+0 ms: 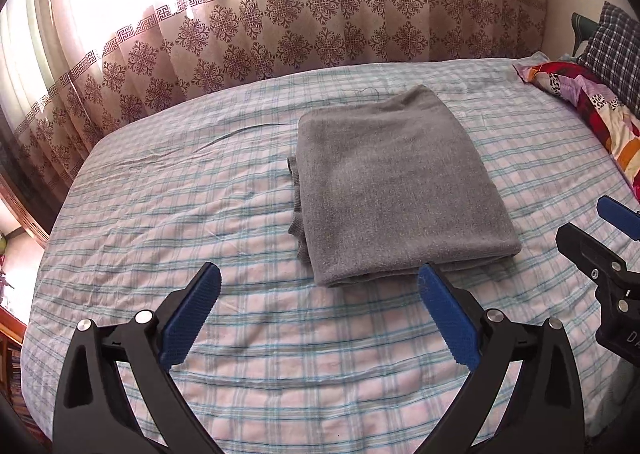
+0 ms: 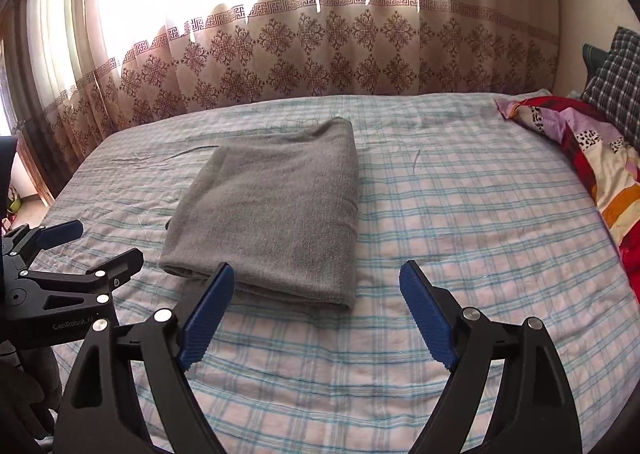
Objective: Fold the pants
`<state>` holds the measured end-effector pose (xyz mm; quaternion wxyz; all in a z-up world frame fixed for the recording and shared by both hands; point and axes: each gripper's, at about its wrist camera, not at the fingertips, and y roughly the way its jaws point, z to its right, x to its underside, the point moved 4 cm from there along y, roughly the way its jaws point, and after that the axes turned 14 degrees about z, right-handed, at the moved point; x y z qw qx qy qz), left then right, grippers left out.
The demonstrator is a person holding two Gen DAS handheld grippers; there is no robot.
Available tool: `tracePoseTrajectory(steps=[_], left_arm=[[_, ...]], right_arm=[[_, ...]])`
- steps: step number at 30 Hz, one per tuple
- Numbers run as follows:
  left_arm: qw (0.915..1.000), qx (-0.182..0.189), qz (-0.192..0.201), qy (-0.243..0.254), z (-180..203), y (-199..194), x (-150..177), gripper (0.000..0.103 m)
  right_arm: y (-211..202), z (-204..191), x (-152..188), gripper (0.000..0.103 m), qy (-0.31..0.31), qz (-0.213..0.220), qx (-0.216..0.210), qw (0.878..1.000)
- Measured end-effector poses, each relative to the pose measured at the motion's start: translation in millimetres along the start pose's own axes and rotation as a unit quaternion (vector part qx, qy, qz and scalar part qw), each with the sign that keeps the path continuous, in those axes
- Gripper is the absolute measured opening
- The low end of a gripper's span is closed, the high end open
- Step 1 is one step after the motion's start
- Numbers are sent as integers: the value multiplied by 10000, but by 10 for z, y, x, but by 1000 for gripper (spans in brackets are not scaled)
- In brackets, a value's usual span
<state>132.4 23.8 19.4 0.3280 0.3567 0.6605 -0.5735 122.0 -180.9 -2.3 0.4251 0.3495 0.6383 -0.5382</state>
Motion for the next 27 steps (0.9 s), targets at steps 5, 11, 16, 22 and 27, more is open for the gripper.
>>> tracePoseTrajectory(steps=[5,11,16,22,27], left_arm=[[9996,-203,113,-180,-57,-75,-90,100],[9996,-171,154,-192,-48,-93,-125,100],[9996,-164,246,-8,45,-142,-192,100],[9994,-203,270,-22,85,-179,-240,100],[9998,-50,67,-191,84,-134,-229,100]], right_arm=[[-55,37,-29,93,-7,148,112,9998],[-67,10,-53,93,-156,187,118,9996],[-39,47,-84,93,-178,172,247,9994],[8,75,-83,93,-219,106,271,9993],[23,67,-70,93,-249,59,262,9993]])
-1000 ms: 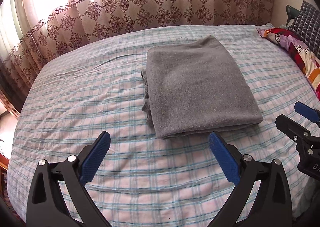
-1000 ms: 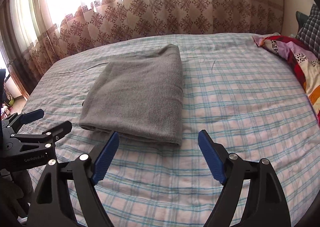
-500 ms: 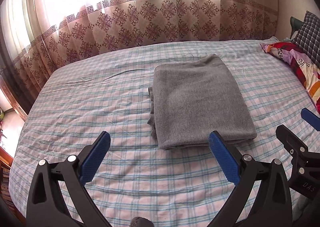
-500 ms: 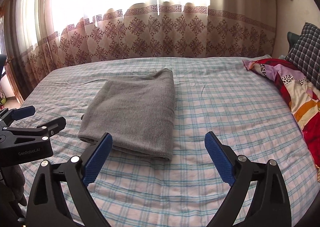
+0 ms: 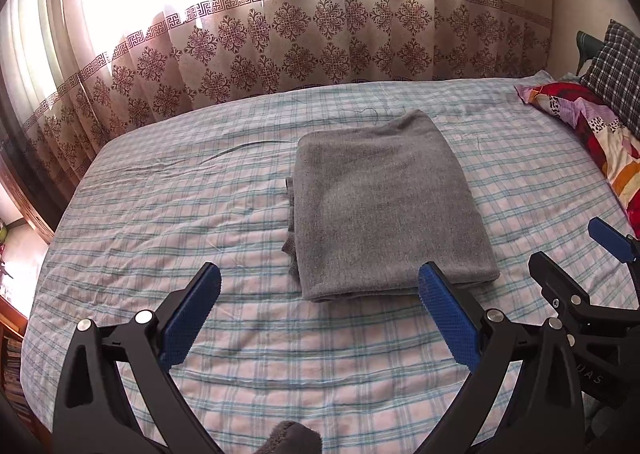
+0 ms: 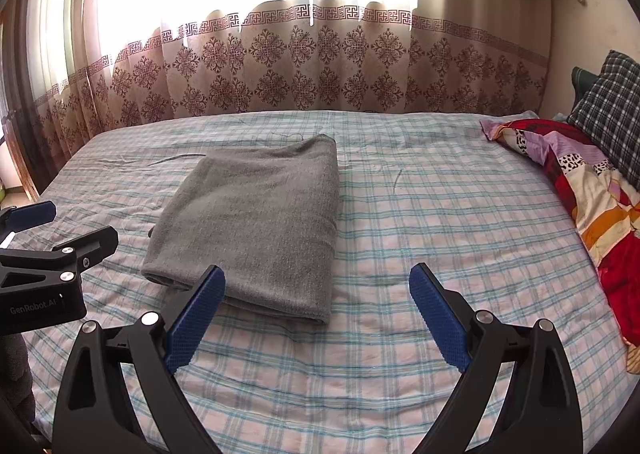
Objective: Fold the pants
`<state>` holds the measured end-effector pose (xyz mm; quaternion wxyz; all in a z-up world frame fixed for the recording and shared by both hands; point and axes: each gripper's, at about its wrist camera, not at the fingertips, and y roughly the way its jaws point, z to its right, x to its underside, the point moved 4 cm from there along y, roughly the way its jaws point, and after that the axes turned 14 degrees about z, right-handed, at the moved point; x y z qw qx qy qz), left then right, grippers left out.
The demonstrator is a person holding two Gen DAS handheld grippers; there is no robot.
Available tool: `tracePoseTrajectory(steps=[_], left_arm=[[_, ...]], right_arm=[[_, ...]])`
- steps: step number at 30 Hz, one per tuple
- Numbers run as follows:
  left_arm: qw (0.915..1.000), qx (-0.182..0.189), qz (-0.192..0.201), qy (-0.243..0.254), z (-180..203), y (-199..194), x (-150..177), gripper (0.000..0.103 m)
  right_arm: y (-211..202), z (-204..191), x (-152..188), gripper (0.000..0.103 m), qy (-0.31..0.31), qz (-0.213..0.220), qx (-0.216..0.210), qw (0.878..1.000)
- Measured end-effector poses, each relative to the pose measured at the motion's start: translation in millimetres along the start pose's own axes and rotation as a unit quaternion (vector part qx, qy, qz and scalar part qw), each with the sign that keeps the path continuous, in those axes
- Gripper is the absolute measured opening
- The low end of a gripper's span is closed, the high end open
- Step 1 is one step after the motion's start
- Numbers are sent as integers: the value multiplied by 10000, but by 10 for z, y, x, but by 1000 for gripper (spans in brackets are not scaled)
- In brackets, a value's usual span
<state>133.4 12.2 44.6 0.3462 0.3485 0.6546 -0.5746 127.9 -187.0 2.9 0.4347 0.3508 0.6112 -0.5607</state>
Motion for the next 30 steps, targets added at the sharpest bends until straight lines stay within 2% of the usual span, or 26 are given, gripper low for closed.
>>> tracePoseTrajectory(steps=[30], left_arm=[[9996,31,-284,48,-4,202,80,100]], right_arm=[[130,17,19,93,-91,-117,55,9999]])
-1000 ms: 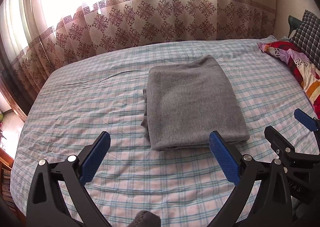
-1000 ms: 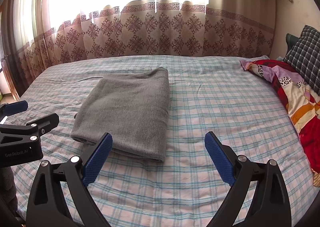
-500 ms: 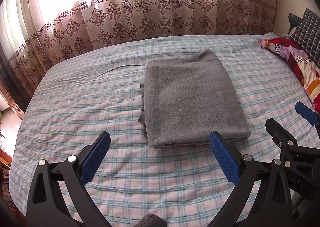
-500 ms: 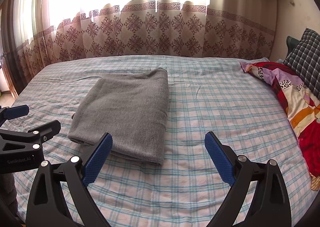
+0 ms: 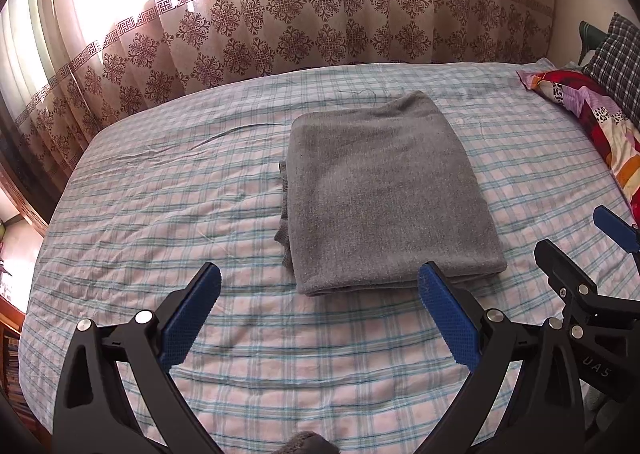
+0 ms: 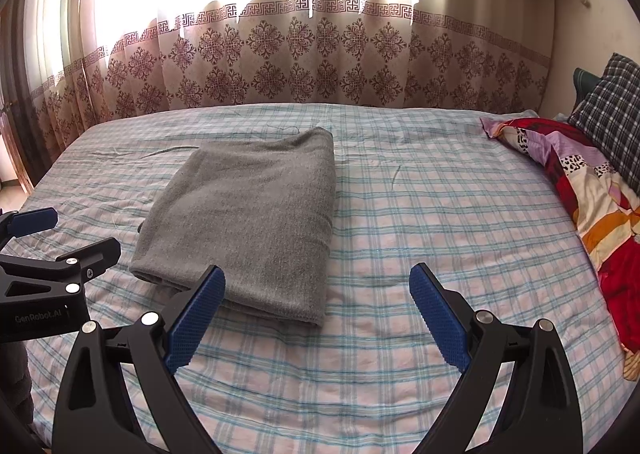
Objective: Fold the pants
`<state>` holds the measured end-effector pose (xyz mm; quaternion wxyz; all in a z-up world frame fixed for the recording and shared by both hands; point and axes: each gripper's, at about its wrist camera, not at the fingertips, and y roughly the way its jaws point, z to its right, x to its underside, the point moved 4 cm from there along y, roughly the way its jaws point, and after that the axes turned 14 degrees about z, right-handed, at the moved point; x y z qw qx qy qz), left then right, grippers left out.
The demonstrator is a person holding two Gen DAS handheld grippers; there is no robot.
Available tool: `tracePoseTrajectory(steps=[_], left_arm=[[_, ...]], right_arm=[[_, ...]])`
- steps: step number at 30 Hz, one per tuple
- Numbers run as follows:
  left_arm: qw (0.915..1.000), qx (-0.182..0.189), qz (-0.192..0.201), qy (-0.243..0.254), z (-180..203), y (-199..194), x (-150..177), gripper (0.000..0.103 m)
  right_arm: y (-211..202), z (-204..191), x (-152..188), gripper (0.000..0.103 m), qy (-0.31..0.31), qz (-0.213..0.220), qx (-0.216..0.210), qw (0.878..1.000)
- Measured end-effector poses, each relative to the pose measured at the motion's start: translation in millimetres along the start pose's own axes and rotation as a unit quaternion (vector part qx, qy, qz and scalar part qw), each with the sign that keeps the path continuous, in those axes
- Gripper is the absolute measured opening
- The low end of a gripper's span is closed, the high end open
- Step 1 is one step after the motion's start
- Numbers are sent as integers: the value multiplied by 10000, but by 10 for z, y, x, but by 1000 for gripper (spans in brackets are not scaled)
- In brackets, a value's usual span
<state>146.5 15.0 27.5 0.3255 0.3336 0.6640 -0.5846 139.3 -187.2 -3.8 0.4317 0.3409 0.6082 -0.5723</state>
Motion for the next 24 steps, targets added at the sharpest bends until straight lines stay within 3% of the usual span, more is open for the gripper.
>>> tracePoseTrajectory(steps=[18,21,24], left_arm=[[10000,78,-15,37,-18,65,46,100],[9997,-141,-185,-14,-179,253,189,100],[9962,-655,-553,-167,-566,514,427,100]], right_arm=[[69,6,96,93,-33,-98,13,9999],[168,92,196,93,-32,-243,138,9996],[300,274,331,93,100,-501,303,9982]])
